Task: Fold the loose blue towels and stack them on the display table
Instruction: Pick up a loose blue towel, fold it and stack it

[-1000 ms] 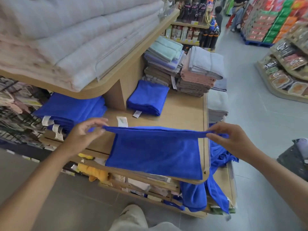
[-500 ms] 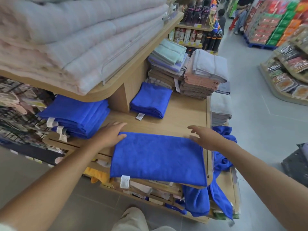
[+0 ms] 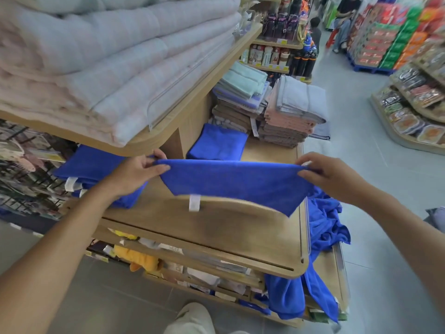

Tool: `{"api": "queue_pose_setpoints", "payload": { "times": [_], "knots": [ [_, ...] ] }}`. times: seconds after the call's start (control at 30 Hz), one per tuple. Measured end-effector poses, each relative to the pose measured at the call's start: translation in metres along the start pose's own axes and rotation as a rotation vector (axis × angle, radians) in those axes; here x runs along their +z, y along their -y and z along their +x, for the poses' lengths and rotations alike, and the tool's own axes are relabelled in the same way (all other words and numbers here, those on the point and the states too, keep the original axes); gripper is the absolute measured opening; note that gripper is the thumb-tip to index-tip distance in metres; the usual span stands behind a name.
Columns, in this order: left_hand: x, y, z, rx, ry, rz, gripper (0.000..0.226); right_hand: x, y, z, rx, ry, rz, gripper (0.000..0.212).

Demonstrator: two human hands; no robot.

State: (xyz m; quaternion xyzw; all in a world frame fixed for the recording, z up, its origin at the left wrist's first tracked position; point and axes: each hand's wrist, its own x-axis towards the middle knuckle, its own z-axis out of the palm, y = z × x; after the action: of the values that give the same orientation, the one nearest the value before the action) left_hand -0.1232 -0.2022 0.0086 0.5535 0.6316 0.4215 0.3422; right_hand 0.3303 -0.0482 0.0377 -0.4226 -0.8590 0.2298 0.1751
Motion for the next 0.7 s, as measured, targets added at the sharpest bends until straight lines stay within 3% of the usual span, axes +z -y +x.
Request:
{"api": "queue_pose_setpoints", "payload": {
  "times": [0.03,0.13,0.2,0.27,0.33,0.4,0.43,0.57,0.7],
  "knots": [
    [-0.004,-0.006,-0.004,-0.002,-0.009,-0.013,0.01,-0.009,0.007,-0.004,-0.013,-0.004,0.012,0.03],
    [-0.017,-0.019,-0.017,0.02,-0.016,-0.097,0.042,-0.031,0.021,-0.019,-0.032,0.112,0.109,0.038],
    [-0.025,-0.024,-0.024,0.066,-0.05,-0.252,0.058,-0.043,0.029,-0.03,-0.048,0.195,0.298,0.032],
    [-0.028,-0.023,-0.028,0.068,-0.051,-0.399,0.059,-0.049,0.032,-0.037,-0.032,0.228,0.484,0.022],
    [-0.019,-0.017,-0.029,0.011,-0.038,-0.414,0.042,-0.041,0.028,-0.038,0.032,0.247,0.535,0.02],
    [0.001,-0.002,-0.03,-0.112,-0.043,-0.364,0.012,-0.02,0.016,-0.038,0.115,0.298,0.44,0.017],
    [0.013,0.01,-0.03,-0.179,-0.048,-0.34,0.009,-0.006,0.009,-0.037,0.158,0.333,0.36,0.015],
    [0.058,0.058,-0.036,-0.41,-0.047,-0.254,0.009,0.048,-0.014,-0.031,0.242,0.443,-0.032,0.015],
    [0.07,0.08,-0.021,-0.448,-0.126,-0.21,0.007,0.073,-0.03,-0.012,0.248,0.436,-0.209,0.021]
  ]
}}
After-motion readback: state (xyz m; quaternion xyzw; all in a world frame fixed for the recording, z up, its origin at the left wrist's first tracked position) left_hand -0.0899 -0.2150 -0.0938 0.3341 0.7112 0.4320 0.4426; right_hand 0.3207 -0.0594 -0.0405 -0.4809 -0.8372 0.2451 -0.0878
